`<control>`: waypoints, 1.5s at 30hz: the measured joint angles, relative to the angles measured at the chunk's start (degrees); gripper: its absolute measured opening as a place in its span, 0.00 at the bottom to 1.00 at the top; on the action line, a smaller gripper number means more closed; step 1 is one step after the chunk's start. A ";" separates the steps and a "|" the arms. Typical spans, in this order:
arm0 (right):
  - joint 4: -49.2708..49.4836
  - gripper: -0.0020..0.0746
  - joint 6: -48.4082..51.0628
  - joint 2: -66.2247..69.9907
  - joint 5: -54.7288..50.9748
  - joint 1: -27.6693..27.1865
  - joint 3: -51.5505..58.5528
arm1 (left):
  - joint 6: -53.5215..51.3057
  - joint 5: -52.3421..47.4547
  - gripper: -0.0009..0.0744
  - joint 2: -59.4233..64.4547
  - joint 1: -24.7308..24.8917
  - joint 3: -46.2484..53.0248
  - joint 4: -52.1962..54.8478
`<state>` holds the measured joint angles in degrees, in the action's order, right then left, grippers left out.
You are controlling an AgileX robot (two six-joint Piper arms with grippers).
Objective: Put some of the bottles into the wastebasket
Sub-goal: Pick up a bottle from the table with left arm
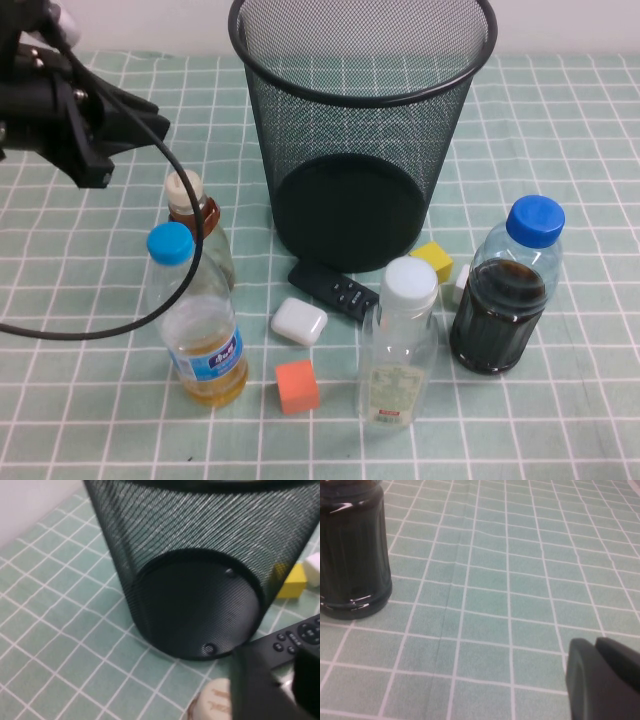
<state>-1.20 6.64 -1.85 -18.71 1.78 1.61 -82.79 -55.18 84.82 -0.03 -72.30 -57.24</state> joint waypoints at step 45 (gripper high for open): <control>0.00 0.02 0.00 0.00 0.00 0.00 0.00 | 14.85 -3.00 0.42 1.84 -1.92 -12.96 10.97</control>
<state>-1.20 6.64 -1.85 -18.71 1.78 1.61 -67.94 -58.19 86.65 -1.95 -85.25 -46.27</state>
